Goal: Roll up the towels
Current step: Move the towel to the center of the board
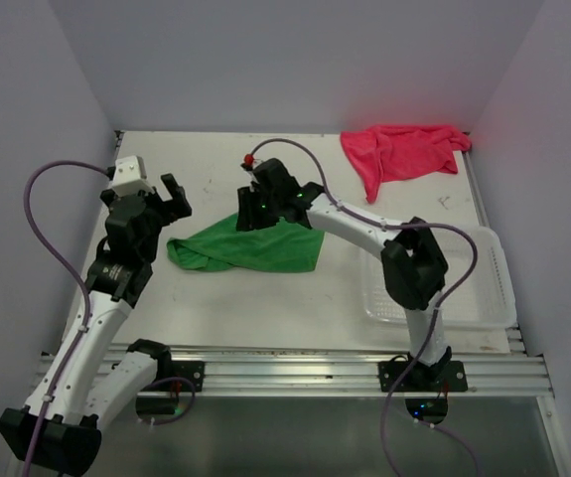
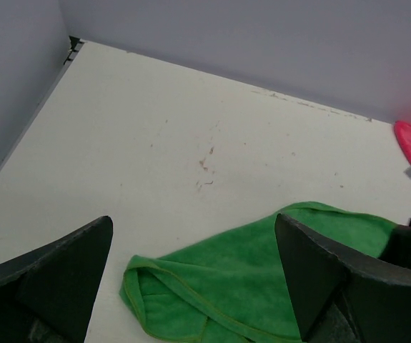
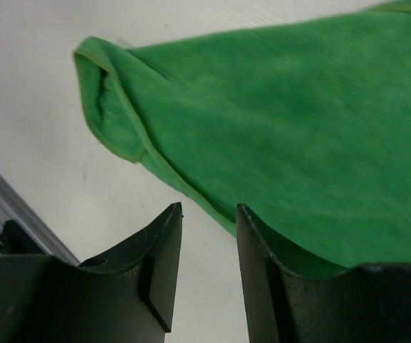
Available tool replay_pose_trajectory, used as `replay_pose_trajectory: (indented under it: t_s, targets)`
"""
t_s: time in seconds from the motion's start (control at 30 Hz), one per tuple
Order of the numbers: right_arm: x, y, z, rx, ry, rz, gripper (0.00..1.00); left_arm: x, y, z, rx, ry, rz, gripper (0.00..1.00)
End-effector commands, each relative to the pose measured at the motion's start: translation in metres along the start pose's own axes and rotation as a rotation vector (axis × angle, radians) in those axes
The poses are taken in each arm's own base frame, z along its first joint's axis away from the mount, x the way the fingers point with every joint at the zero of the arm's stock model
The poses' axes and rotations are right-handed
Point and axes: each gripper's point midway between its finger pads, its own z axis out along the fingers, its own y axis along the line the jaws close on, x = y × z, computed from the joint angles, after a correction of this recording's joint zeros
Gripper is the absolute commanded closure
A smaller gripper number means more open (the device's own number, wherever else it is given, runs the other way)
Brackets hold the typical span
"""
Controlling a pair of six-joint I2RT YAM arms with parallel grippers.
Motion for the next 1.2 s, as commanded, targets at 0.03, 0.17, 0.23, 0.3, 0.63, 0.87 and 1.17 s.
replay_pose_trajectory:
  t_s: [0.03, 0.17, 0.23, 0.3, 0.63, 0.87, 1.17]
  targets:
    - [0.007, -0.033, -0.064, 0.168, -0.035, -0.146, 0.6, 0.0, -0.003, 0.006, -0.015, 0.03, -0.017, 0.0]
    - [0.045, -0.081, -0.099, 0.348, -0.002, -0.181, 0.6, 0.007, -0.007, 0.009, 0.004, 0.052, -0.017, 0.0]
    - [0.053, -0.098, -0.107, 0.421, 0.004, -0.176, 0.65, 0.011, -0.009, 0.011, 0.01, 0.065, -0.018, 0.0]
    - [0.068, -0.114, -0.109, 0.473, 0.036, -0.169, 0.66, 0.014, -0.011, 0.013, 0.015, 0.077, -0.02, 0.0]
    - [0.095, -0.162, -0.085, 0.593, 0.107, -0.106, 0.68, 0.024, -0.016, 0.017, 0.034, 0.114, -0.007, 0.0]
    - [0.093, -0.171, -0.073, 0.571, 0.118, -0.063, 0.66, 0.022, -0.017, 0.017, 0.045, 0.111, -0.001, 0.0]
    - [0.111, -0.161, -0.055, 0.471, 0.145, 0.01, 0.62, 0.019, -0.019, 0.016, 0.058, 0.103, -0.002, 0.0]
